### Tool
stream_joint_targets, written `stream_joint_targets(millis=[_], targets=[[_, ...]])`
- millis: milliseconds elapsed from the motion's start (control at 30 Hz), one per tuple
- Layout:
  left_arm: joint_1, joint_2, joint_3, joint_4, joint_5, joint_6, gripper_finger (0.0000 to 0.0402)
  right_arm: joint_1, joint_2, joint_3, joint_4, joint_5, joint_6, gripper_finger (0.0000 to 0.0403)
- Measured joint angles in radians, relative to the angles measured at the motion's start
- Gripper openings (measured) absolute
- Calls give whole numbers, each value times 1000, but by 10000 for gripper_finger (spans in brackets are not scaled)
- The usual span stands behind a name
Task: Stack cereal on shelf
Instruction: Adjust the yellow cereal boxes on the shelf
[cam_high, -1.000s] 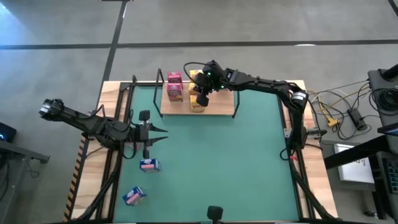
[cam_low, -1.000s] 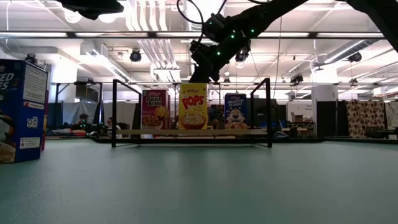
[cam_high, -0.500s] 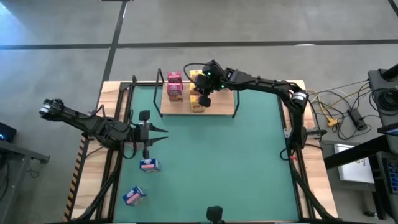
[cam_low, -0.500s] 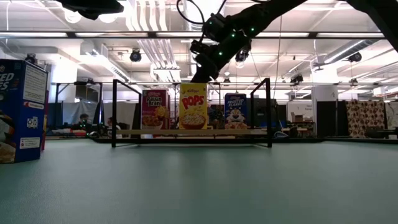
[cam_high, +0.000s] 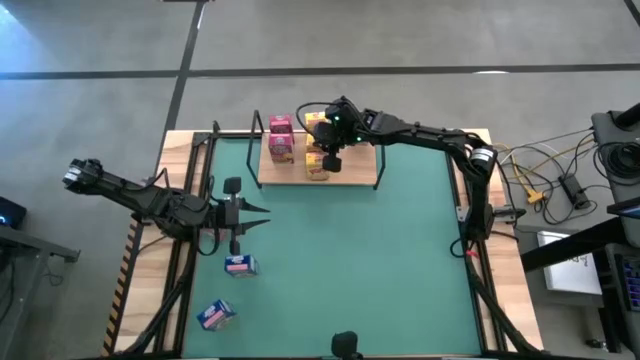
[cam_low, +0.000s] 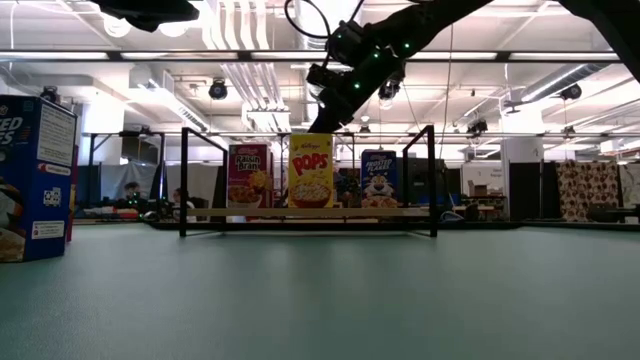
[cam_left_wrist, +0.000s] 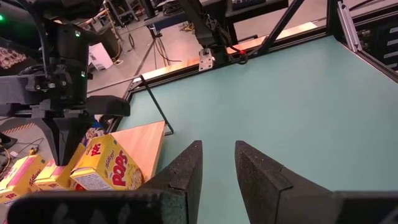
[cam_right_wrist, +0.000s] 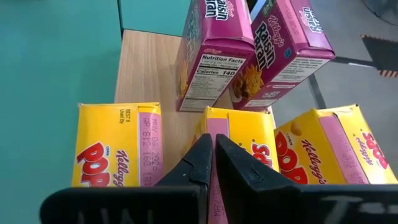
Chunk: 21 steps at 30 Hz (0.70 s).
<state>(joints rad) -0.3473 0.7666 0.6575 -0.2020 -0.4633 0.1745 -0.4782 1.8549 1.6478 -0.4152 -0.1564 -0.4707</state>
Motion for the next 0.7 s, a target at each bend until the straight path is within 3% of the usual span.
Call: stream_joint_targets(millis=[333,567,700], targets=[[0,0,0,0,0,0,77,0,-76,-2,-17,8,69,13],[0,0,0,0,0,0,77,0,-105,-1,-135,11,140,13],[0,0,0,0,0,-3,77,0,-104,-14,-174,72,139,13]])
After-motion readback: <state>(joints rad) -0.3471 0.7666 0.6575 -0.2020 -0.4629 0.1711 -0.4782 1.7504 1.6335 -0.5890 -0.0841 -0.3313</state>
